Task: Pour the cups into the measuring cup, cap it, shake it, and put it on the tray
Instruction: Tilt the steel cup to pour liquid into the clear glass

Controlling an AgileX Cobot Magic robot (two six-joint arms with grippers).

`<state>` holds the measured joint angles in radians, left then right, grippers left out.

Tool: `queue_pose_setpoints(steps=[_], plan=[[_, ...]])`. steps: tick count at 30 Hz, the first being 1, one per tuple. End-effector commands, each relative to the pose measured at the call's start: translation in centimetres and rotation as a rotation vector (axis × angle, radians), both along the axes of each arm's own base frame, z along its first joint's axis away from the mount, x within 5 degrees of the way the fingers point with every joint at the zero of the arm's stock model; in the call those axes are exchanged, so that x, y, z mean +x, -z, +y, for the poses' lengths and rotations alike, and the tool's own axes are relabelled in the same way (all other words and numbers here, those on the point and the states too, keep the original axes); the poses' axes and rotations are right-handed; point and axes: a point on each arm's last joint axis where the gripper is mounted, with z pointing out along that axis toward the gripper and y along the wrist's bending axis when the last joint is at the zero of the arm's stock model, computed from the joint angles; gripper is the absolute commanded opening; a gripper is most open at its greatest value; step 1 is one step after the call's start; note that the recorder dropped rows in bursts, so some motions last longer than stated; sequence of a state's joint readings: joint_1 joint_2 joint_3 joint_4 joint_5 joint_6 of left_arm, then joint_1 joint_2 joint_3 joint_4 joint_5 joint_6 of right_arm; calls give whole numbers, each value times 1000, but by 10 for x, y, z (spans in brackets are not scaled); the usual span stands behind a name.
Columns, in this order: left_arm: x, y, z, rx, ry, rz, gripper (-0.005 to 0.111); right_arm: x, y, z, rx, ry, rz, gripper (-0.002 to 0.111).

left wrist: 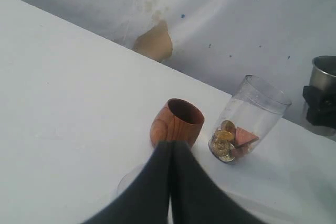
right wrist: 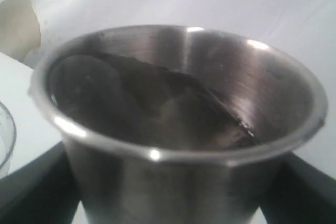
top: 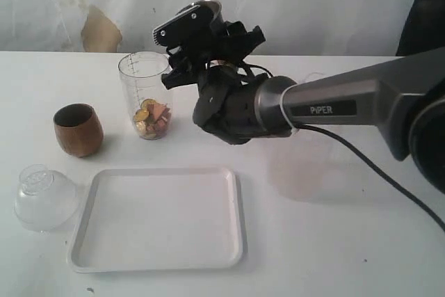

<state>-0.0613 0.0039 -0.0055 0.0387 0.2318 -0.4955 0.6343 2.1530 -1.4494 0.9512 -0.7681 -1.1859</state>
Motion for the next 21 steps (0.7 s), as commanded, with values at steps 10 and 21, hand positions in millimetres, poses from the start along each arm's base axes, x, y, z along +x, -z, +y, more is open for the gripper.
queue_pose_setpoints(steps=[10,21], plan=[[0,2,0,11,2,1,0,10,-41,0,-334,10,23,0],[0,2,0,11,2,1,0,10,-43,2,-471,-13,12,0]])
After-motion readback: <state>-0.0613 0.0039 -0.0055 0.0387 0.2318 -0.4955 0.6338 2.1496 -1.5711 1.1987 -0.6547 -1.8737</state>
